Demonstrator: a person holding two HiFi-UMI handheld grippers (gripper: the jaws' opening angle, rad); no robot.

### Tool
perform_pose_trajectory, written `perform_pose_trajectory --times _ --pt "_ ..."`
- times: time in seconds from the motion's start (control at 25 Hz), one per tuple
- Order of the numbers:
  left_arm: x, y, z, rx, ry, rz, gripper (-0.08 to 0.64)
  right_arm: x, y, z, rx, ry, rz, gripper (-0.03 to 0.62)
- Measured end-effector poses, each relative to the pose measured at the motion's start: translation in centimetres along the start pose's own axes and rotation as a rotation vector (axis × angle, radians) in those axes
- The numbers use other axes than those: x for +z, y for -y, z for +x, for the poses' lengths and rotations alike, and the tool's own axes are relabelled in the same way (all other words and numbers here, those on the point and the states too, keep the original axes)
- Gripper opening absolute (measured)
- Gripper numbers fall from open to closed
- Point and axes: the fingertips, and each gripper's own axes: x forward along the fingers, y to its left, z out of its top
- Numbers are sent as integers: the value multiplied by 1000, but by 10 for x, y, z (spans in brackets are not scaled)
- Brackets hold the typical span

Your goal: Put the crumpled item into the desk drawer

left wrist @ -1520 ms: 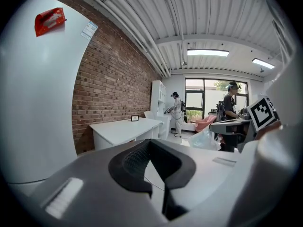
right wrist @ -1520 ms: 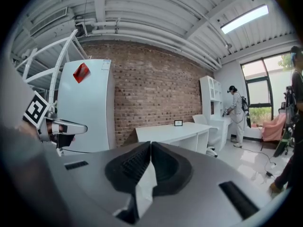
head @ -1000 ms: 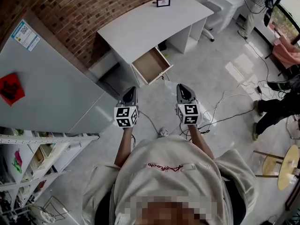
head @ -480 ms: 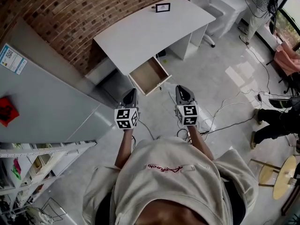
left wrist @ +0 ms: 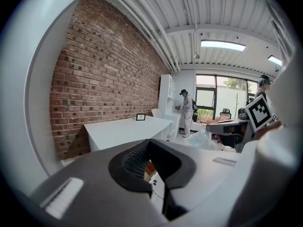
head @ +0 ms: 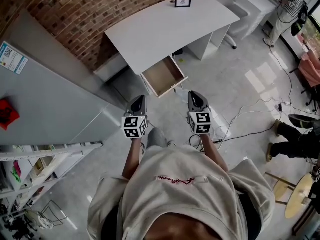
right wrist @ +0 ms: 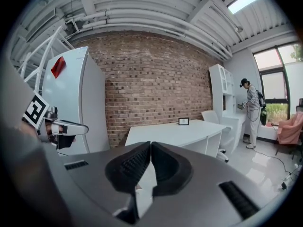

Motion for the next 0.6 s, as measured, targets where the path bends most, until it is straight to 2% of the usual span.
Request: perform_pose_trajectory --times 0.24,0.6 --pt "-4 -8 15 -13 -12 -6 9 -7 -1 15 1 -18 7 15" --pt "13 -40 69 -48 -15 -7 9 10 10 74 -17 -36 -4 15"
